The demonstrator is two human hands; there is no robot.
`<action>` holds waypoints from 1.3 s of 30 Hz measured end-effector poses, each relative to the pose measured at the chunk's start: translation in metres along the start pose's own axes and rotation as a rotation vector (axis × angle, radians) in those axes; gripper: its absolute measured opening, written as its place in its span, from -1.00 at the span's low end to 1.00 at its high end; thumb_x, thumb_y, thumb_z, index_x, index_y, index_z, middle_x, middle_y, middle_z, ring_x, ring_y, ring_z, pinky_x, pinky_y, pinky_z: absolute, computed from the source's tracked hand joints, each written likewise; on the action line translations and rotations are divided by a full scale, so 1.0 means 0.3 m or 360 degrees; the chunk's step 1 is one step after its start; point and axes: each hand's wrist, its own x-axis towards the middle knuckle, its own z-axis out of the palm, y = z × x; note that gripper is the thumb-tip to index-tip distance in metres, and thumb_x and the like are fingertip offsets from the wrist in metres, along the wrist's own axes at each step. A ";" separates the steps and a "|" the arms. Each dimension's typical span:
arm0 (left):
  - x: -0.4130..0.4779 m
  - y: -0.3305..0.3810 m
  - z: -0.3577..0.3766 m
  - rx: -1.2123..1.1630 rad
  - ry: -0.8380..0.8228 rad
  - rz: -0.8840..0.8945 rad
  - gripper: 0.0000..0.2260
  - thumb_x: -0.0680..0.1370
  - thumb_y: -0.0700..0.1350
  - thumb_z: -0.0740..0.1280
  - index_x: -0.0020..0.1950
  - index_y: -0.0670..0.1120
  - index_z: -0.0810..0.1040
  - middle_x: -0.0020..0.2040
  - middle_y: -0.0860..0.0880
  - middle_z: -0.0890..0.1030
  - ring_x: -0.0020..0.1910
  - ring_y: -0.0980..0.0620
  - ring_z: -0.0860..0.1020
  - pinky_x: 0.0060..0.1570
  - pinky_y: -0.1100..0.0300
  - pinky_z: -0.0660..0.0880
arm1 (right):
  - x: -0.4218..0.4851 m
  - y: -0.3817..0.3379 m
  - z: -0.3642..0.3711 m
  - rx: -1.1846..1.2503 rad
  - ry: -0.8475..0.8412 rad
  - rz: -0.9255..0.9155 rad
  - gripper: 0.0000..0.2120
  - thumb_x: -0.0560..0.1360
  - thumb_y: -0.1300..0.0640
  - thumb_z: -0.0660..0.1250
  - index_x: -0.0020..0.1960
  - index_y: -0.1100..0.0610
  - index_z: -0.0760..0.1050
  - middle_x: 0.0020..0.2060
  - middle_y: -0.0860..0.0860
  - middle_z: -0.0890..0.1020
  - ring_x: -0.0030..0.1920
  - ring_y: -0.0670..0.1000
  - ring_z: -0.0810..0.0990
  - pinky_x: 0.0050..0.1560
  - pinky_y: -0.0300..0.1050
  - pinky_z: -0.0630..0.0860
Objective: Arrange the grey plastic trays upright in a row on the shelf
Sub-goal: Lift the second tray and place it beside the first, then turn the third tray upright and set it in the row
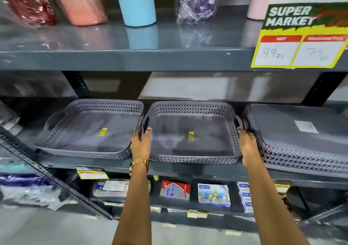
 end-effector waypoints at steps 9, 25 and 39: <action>-0.097 0.080 0.042 0.1447 0.0051 0.0906 -0.51 0.50 0.00 0.30 0.34 -0.22 0.33 0.28 -0.32 0.43 0.24 -0.32 0.41 0.23 -0.14 0.38 | -0.073 -0.032 -0.026 -0.0460 0.0077 -0.0581 -0.50 0.58 -0.03 0.22 0.44 0.18 0.35 0.33 0.19 0.52 0.31 0.18 0.48 0.27 -0.04 0.35; -0.494 0.247 0.810 0.0377 -0.1029 0.0474 -0.86 0.50 0.01 0.36 0.02 0.04 0.51 0.28 -0.12 0.55 0.19 -0.02 0.54 0.08 0.24 0.38 | 0.266 -0.237 -0.614 -0.0983 0.0400 -0.0694 -0.60 0.57 0.06 0.24 0.23 0.37 0.50 0.20 0.36 0.55 0.26 0.32 0.48 0.30 0.13 0.38; -0.572 0.200 1.099 0.0678 -0.0315 0.0272 -0.14 0.45 0.36 0.17 0.49 -0.23 0.09 0.49 -0.34 0.17 0.42 -0.34 0.25 0.39 -0.16 0.24 | 0.498 -0.248 -0.909 -0.0796 0.0390 -0.0440 -0.16 0.41 -0.37 0.25 0.30 0.36 0.42 0.27 0.31 0.52 0.29 0.23 0.50 0.29 0.08 0.43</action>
